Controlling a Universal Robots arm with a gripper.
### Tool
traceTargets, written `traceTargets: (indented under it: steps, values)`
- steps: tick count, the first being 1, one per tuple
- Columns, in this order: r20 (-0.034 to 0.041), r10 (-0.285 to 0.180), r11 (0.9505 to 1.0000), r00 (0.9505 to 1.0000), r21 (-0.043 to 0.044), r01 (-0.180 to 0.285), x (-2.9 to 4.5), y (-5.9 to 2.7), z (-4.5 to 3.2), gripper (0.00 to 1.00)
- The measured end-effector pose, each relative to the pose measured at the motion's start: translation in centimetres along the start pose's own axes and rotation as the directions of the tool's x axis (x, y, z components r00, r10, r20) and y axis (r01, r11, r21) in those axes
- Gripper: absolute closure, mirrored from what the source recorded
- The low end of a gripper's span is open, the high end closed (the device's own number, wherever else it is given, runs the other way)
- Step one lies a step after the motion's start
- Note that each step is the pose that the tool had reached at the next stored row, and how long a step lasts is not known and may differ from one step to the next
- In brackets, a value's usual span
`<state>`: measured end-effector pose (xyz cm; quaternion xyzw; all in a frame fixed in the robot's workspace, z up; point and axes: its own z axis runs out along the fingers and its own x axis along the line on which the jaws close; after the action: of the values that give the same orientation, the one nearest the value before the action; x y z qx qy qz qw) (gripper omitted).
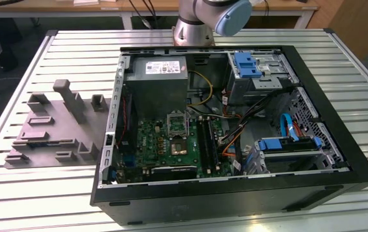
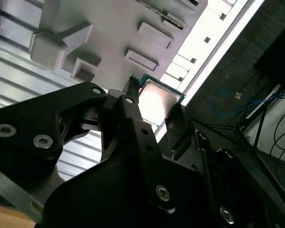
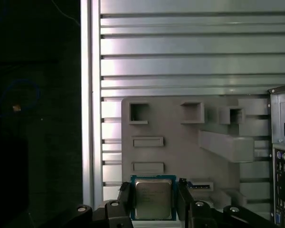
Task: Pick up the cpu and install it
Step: 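Pick up the cpu and move it towards the insertion slot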
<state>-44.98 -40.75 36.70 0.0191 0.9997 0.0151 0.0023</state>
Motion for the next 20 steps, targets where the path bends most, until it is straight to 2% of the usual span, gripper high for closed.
traceTargets:
  steps: [9,16,20]
  values:
    - [0.0000,0.004,1.0000,1.0000,0.0001,-0.004,-0.02,0.11,-3.55,0.53]
    - [0.0001,0.004,1.0000,1.0000,-0.0001,-0.004,-0.03,0.11,-3.62,0.53]
    - [0.0002,0.004,1.0000,1.0000,-0.0002,-0.004,-0.47,0.13,-3.61,0.53]
